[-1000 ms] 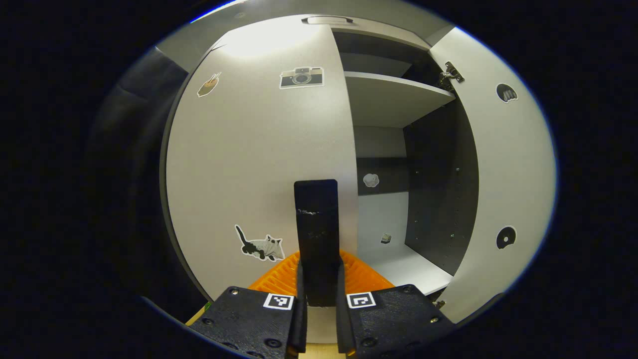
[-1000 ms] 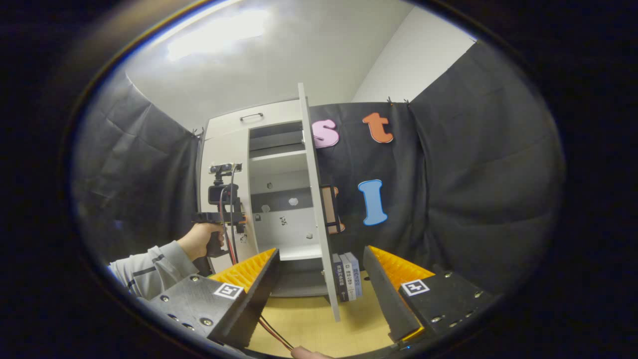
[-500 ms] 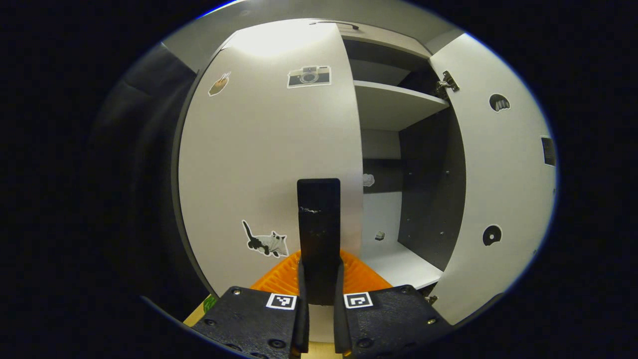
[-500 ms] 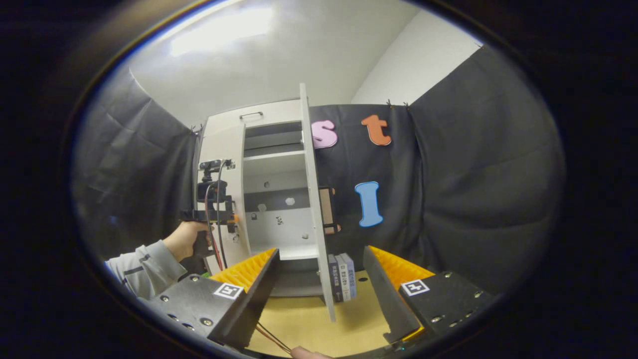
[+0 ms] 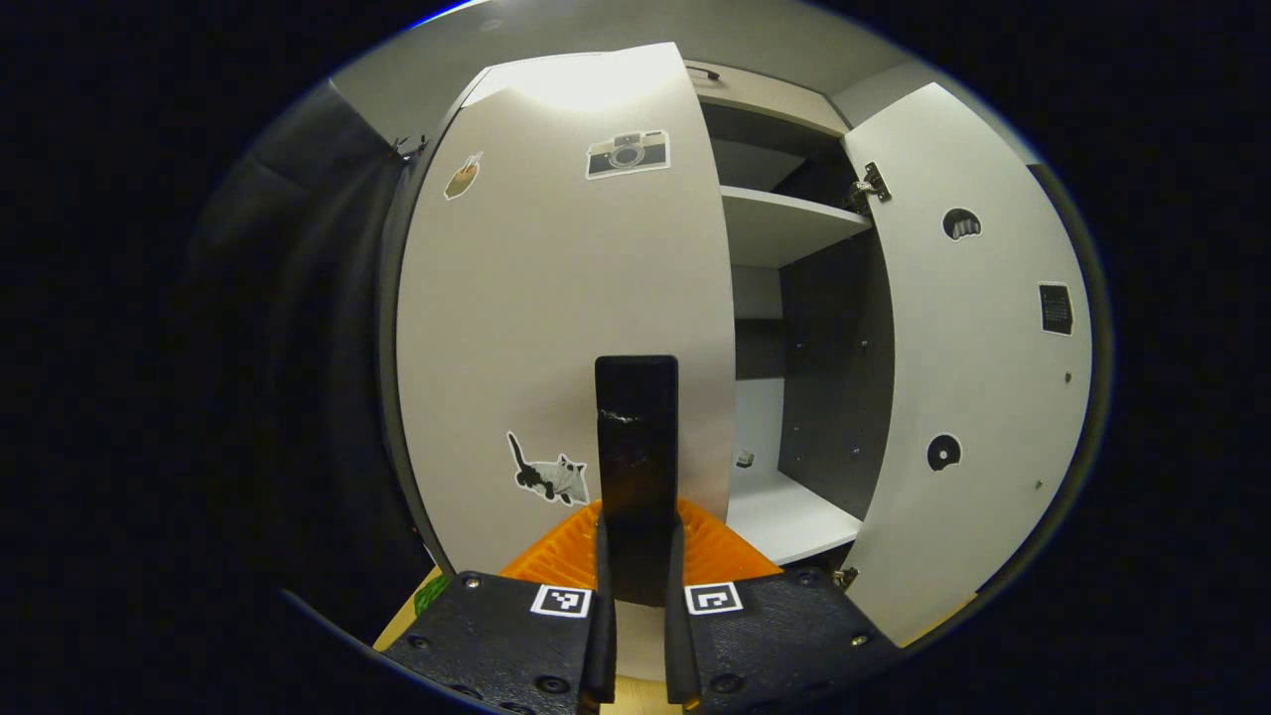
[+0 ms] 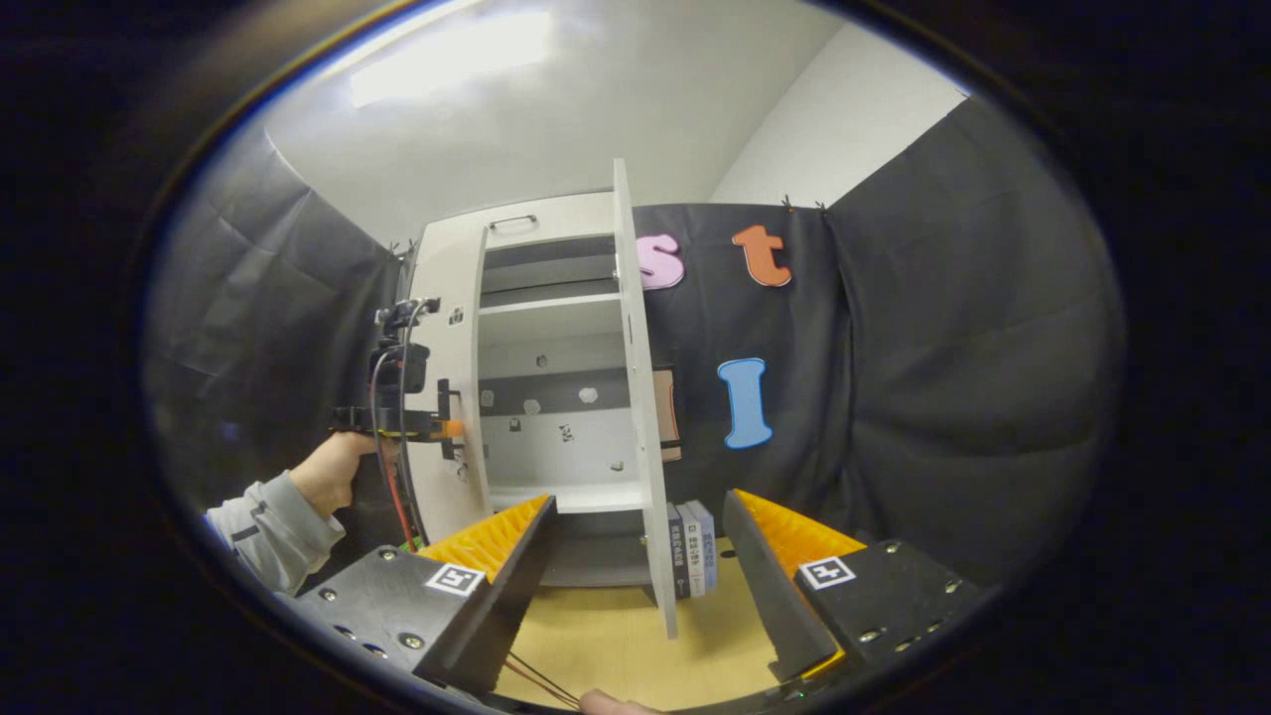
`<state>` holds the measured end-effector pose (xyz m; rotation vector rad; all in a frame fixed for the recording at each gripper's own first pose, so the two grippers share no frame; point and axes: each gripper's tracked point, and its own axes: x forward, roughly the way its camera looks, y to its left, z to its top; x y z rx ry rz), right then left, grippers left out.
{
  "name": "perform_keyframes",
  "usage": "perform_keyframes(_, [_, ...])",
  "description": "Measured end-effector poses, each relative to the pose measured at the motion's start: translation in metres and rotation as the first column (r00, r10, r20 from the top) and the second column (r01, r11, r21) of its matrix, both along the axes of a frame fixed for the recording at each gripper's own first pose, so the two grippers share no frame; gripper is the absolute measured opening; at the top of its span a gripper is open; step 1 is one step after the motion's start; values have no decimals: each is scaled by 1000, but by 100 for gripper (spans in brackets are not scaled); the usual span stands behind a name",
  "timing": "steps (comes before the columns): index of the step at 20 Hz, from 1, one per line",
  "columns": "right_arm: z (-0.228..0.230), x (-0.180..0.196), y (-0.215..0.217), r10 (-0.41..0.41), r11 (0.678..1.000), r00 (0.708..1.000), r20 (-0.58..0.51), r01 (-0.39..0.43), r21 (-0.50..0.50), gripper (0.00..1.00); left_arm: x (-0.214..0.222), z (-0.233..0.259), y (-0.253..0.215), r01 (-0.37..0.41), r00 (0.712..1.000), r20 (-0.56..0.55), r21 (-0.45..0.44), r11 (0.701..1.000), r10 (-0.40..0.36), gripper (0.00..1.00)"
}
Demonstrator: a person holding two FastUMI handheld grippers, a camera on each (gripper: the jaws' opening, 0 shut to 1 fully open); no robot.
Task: Open the right door of the double-door shoe cabinet with the right hand, and open the left door with the left hand.
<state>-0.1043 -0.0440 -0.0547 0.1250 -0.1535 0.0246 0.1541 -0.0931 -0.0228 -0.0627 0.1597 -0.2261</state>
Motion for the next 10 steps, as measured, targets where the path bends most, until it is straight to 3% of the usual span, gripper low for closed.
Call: perform_keyframes(10, [-3, 8, 18, 13, 1000, 1000, -20, -13, -8, 99, -52, 7, 59, 19, 999, 29, -1, 1000, -19, 20])
